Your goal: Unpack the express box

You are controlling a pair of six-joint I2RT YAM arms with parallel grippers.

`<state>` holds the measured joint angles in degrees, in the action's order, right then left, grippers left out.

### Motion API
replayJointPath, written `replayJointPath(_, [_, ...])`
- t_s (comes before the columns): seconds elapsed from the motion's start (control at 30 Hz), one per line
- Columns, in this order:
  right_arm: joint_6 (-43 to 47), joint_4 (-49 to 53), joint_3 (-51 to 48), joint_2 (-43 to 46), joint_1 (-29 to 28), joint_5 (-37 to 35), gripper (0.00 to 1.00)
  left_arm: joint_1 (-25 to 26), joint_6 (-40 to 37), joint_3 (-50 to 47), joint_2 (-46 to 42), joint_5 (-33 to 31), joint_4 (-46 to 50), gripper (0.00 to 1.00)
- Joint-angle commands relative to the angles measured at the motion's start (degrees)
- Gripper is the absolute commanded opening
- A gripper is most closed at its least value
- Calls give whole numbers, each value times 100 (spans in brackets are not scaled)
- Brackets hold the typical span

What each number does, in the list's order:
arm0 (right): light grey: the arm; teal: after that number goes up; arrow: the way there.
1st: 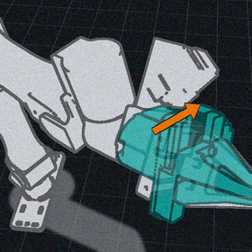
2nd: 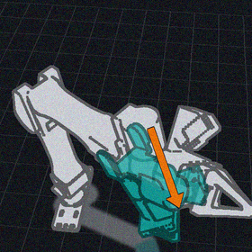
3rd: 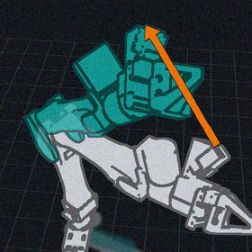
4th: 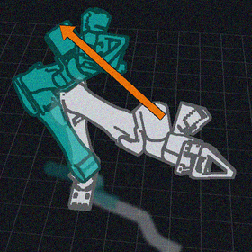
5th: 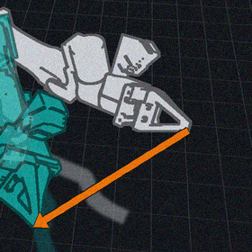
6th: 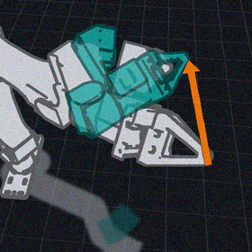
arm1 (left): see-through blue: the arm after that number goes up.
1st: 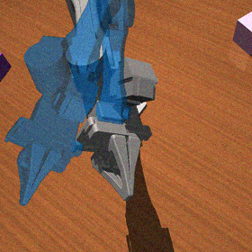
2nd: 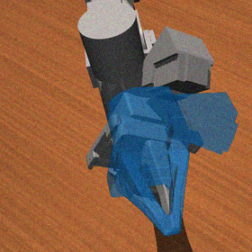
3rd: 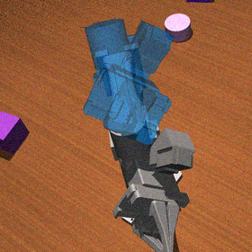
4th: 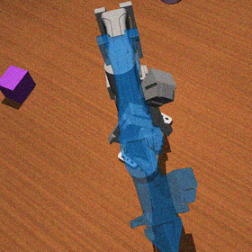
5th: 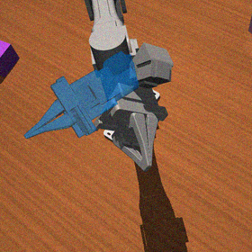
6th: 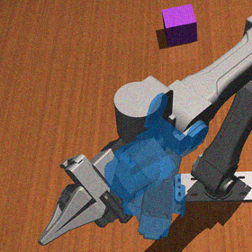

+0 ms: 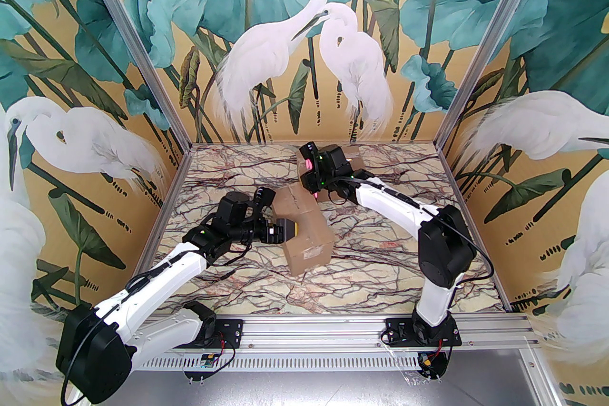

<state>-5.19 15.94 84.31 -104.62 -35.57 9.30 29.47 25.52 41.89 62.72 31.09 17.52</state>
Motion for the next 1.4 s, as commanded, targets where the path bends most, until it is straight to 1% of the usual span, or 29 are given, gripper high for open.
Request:
replayJointPath(0.0, [209, 200, 306, -108, -33, 134, 0, 135, 236, -14, 85, 106, -489, 99])
replayJointPath(0.07, [276, 378, 406, -87, -29, -106, 0, 163, 254, 9, 46, 3, -481, 99])
replayJointPath(0.13, [355, 515, 449, 57, -29, -412, 0, 160, 125, 125, -79, -196, -220, 99])
replayJointPath(0.2, [402, 550, 418, 335, -33, -695, 0, 158, -171, 299, -351, -638, 240, 99])
replayJointPath(0.27, [432, 475, 323, 637, -29, -808, 0, 135, -521, 511, -621, -995, 644, 98])
replayJointPath(0.33, [426, 284, 152, 924, -21, -925, 0, -66, -798, 777, -740, -1052, 920, 95])
replayJointPath(0.43, [303, -23, -47, 1246, -33, -973, 0, -678, -1031, 1231, -552, -758, 1095, 83])
replayJointPath(0.47, [255, -182, -115, 1331, -35, -862, 0, -839, -1123, 1382, -415, -688, 1096, 76])
replayJointPath(0.6, [109, -927, -374, 1472, -185, -590, 0, -1226, -1437, 1971, 451, -487, 1156, 55])
replayJointPath(0.63, [129, -1094, -402, 1448, -247, -555, 0, -1291, -1490, 2073, 642, -353, 1162, 52])
replayJointPath(0.7, [197, -1323, -422, 1339, -407, -545, 0, -1380, -1639, 2245, 997, -153, 1152, 52])
replayJointPath(0.73, [224, -1451, -442, 1293, -476, -543, 0, -1414, -1722, 2305, 1127, -148, 1142, 52])
replayJointPath(0.87, [146, -2064, -562, 1050, -661, -527, 0, -1646, -1887, 2346, 1452, -160, 940, 46])
replayJointPath(0.97, [86, -2468, -608, 835, -785, -577, 0, -1845, -1848, 2259, 1585, 241, 699, 45])
replayJointPath(1.1, [289, -2903, -623, 532, -982, -832, 0, -1866, -1925, 2245, 1843, 625, 555, 44])
replayJointPath(1.2, [308, -3126, -627, 392, -1039, -950, 0, -1866, -1991, 2301, 2084, 864, 571, 45])
replayJointPath(1.3, [275, -3246, -618, 297, -1066, -1027, 0, -1880, -2073, 2315, 2250, 950, 615, 46])
replayJointPath(1.37, [243, -3266, -597, 242, -1066, -1036, 0, -1884, -2095, 2307, 2346, 1005, 618, 49])
